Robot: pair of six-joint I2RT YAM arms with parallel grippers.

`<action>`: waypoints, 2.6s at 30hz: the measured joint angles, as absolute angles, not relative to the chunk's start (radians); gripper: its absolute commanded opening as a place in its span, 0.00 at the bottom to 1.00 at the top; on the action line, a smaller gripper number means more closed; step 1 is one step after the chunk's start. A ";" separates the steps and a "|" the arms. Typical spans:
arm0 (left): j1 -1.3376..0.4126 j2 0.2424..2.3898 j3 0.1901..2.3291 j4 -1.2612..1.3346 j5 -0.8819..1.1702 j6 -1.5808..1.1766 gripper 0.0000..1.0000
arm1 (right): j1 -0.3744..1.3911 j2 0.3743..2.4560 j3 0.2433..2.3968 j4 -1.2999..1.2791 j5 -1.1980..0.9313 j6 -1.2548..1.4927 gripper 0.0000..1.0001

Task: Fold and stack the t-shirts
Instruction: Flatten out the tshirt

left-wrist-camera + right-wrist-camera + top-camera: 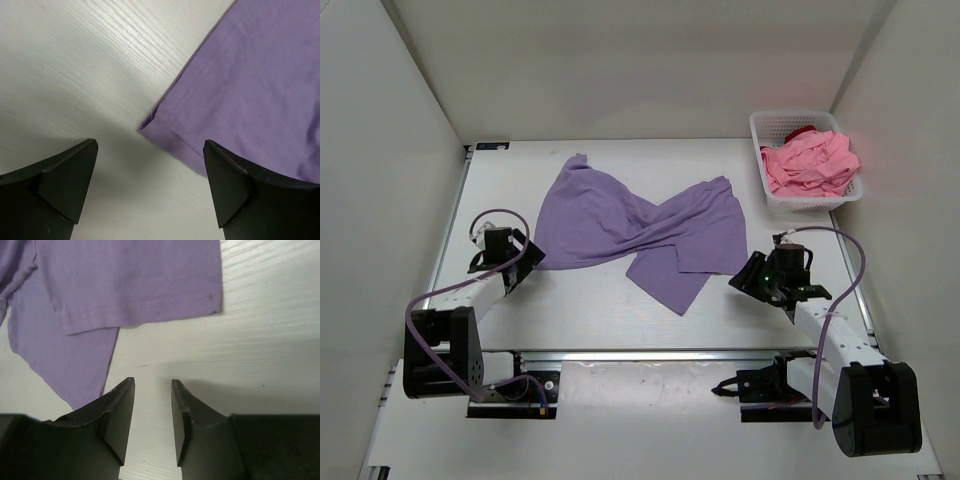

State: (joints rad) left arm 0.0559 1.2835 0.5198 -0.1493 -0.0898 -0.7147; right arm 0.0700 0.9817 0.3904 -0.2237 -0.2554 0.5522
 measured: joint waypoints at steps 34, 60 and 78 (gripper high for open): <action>0.050 1.384 0.491 0.024 -0.044 -0.857 0.00 | -0.076 1.121 0.335 0.008 -0.199 0.667 0.42; -0.064 1.380 0.822 -0.185 -0.047 -0.667 0.00 | 0.018 1.217 0.601 -0.149 -0.179 0.632 0.00; 0.063 1.314 1.981 -0.531 0.139 -0.560 0.00 | 1.184 1.158 2.001 -0.159 0.690 -0.303 0.00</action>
State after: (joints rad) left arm 0.0631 1.3136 1.9812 -0.5312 0.1390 -0.5598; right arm 1.1835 1.1584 2.0006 -0.1593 0.6903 -0.3027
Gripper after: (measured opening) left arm 0.015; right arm 0.007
